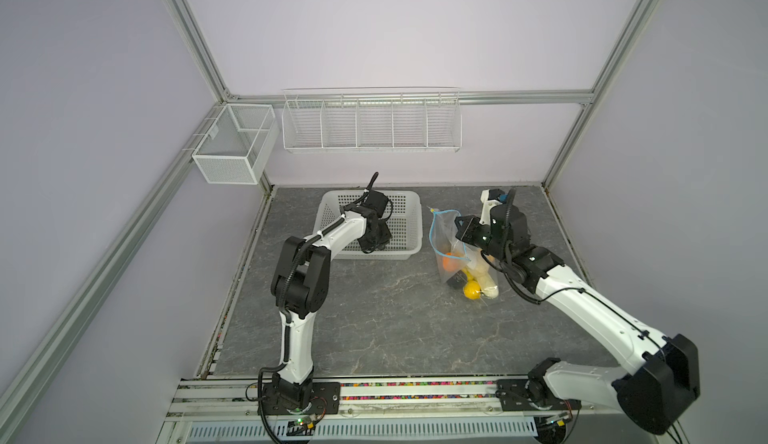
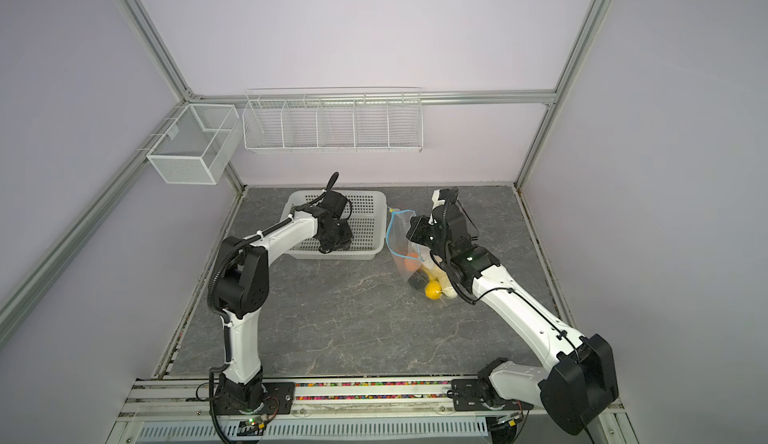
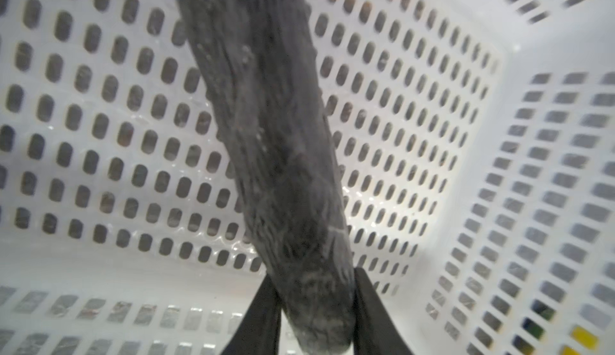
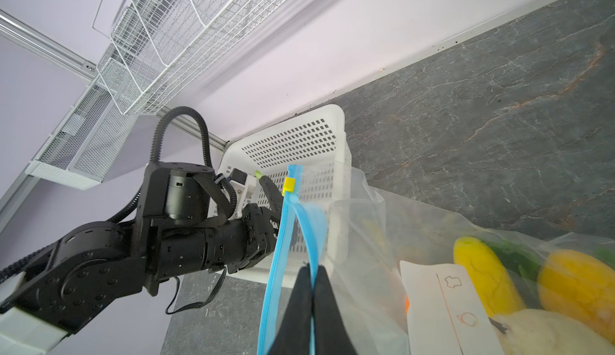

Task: Place the food in the zip-top bag and seal the zipper
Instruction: 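Raise the eggplant with the left gripper out of the basket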

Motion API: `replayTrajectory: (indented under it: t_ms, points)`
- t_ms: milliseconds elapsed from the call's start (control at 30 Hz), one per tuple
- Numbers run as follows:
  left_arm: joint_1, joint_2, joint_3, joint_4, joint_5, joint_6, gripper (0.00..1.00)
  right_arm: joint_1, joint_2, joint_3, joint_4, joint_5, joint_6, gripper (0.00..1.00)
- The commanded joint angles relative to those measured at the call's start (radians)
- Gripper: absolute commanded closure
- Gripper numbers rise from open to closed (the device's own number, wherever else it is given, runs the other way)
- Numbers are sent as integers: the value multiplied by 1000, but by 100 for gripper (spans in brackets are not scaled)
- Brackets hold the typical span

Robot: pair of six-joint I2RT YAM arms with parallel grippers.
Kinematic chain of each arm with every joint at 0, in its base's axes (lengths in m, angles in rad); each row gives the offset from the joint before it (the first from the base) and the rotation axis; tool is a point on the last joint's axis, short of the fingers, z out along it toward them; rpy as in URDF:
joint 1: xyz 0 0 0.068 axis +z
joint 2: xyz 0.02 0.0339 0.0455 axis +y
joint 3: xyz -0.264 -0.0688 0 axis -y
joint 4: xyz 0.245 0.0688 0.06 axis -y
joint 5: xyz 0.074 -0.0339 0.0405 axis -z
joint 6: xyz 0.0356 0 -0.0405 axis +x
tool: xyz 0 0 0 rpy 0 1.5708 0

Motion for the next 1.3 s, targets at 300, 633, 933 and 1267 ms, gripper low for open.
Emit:
replayTrajectory:
  t_ms: [300, 633, 933, 1267]
  points:
    - [5, 94, 63, -90, 17, 71, 52, 15, 21, 39, 6, 4, 9, 94]
    - [48, 123, 141, -128, -12, 83, 31, 19, 26, 44, 1, 9, 7, 94]
    - [96, 199, 276, -148, -31, 88, 29, 22, 34, 45, 1, 7, 6, 94]
    - [111, 310, 441, -170, -40, 101, 43, 25, 32, 45, -2, 14, 4, 94]
